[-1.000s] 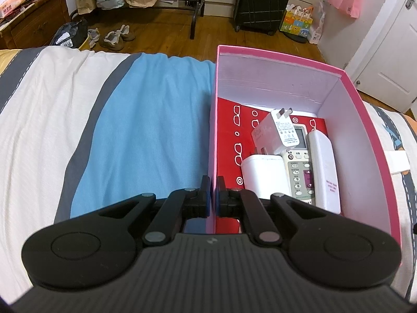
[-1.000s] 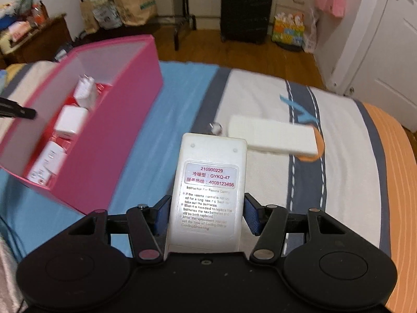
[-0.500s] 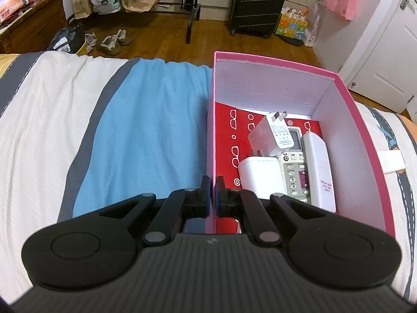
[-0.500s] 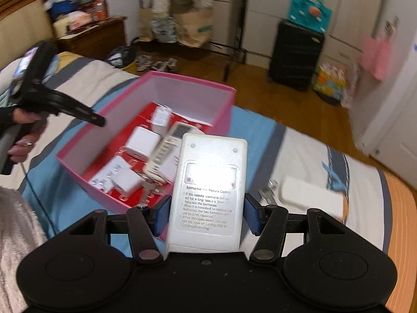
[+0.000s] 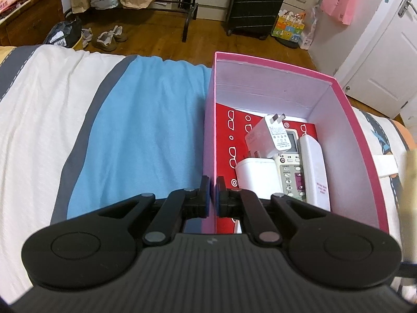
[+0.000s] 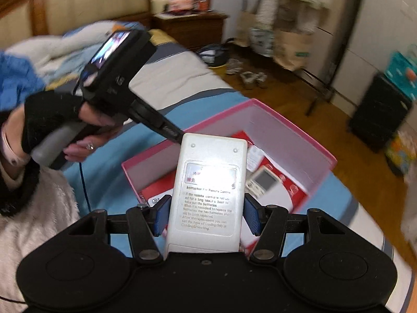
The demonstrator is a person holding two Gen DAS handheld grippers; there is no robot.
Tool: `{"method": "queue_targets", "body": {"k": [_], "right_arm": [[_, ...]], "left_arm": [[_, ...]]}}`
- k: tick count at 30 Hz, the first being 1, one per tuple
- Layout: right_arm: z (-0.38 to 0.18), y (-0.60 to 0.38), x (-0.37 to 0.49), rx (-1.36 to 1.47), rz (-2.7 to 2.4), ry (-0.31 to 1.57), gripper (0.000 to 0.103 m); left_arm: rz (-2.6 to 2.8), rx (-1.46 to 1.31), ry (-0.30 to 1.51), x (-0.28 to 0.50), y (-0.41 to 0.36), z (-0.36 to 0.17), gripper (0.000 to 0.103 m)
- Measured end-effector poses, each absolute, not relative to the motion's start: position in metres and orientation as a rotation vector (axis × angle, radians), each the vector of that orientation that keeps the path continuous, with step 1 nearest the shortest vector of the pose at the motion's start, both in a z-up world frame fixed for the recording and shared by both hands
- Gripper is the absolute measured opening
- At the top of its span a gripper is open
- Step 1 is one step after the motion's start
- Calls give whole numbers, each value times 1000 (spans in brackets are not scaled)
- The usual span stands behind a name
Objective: Organize rigid objects
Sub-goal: 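Place the white label card into the pink box and release, then move the right gripper to the silver keys and close on them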
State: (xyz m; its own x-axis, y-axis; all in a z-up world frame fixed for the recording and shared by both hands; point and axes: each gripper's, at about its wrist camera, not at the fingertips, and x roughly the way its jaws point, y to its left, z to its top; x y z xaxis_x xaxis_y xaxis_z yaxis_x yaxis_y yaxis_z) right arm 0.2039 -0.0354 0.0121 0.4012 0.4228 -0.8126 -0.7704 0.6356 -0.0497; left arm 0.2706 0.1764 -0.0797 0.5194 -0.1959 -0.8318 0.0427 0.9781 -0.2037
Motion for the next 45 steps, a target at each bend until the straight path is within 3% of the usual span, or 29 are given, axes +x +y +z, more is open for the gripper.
{"method": "queue_targets", "body": {"k": [6, 15, 19, 30, 38, 45], "right_arm": [[-25, -9, 216, -678, 928, 860, 63], [-60, -6, 236, -698, 1016, 1040, 63], [-50, -19, 245, -593, 922, 1025, 70], [5, -153, 201, -285, 645, 793, 71], [-36, -250, 218, -81, 380, 932, 71], [-82, -246, 234, 11, 358, 1021, 70]], "left_arm": [[-148, -163, 1009, 269, 176, -80, 4], [-163, -174, 1009, 270, 179, -80, 5], [-150, -185, 1010, 271, 179, -80, 4], [-118, -135, 1003, 270, 169, -77, 4], [-86, -69, 974, 266, 157, -70, 2], [-85, -70, 986, 269, 158, -73, 2]]}}
